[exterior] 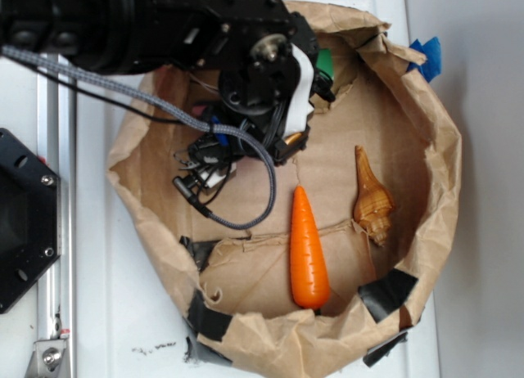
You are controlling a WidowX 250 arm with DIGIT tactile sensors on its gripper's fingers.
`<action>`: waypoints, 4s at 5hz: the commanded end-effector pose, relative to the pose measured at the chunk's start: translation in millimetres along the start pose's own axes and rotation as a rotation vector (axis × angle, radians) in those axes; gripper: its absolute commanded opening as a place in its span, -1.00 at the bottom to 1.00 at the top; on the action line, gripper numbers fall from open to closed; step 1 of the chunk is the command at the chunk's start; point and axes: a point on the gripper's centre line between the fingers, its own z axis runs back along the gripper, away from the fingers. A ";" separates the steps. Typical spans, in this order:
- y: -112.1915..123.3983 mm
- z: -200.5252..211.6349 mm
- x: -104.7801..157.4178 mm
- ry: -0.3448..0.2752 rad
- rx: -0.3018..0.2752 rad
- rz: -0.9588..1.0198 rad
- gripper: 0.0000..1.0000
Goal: Grab the gray animal.
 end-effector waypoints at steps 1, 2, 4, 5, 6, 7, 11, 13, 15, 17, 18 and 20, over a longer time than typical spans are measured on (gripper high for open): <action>2.9 18.4 -4.0 -0.016 0.061 0.048 1.00; -11.7 42.9 5.9 -0.075 0.063 0.028 1.00; -6.4 63.1 -5.0 -0.106 0.103 0.067 1.00; 4.4 57.1 -9.4 -0.087 0.110 0.089 1.00; 15.3 54.0 -8.2 -0.083 0.124 0.102 1.00; 27.8 48.1 -7.9 -0.072 0.137 0.118 1.00; 9.2 -8.7 -5.5 0.030 0.052 0.053 1.00; 11.0 -11.1 -5.7 0.026 0.046 0.106 -1.00; 9.4 -0.1 -5.5 0.008 0.047 0.137 -1.00; -16.9 87.3 19.3 -0.076 0.135 0.479 -1.00; -29.0 117.0 29.7 -0.063 0.129 0.719 -1.00; -13.7 110.9 41.8 -0.034 0.108 0.924 -1.00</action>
